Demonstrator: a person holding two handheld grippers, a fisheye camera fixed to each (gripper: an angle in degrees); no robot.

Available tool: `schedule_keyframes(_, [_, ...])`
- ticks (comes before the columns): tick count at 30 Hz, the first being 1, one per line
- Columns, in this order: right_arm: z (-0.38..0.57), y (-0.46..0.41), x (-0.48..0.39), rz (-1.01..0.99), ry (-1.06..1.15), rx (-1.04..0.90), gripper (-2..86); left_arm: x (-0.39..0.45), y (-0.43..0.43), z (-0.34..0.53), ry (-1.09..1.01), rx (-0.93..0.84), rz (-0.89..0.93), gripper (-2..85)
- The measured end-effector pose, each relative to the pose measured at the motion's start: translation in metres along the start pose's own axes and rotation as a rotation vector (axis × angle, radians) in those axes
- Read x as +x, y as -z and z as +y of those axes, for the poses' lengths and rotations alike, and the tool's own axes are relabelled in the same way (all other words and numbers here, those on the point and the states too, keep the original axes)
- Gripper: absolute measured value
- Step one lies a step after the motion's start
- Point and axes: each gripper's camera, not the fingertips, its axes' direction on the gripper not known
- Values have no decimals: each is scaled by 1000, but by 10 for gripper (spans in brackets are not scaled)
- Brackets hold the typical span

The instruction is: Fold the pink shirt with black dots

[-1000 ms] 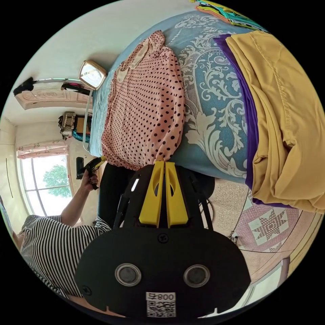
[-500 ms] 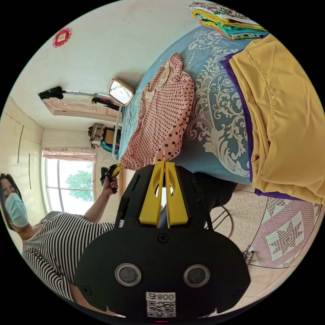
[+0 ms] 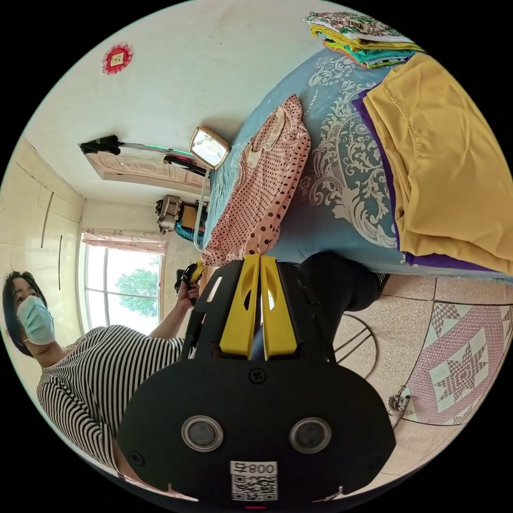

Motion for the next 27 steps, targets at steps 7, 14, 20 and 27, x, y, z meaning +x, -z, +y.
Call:
schedule_keyframes(7, [42,5,-15,1,-23,-28,0,2,17,29,44,-16,1,2])
schedule_keyframes(14, [59,3,-27,-5,-52,-35,0,12,18,31,76,-19,14,2])
schedule_keyframes(20, [36,4,-48,-5,-32,-13,0,35,9,-6,55,-19,19,2])
schedule_keyframes(27, [-11,3,-74,-13,2,22,0,62,-1,-68,49,20,64,2])
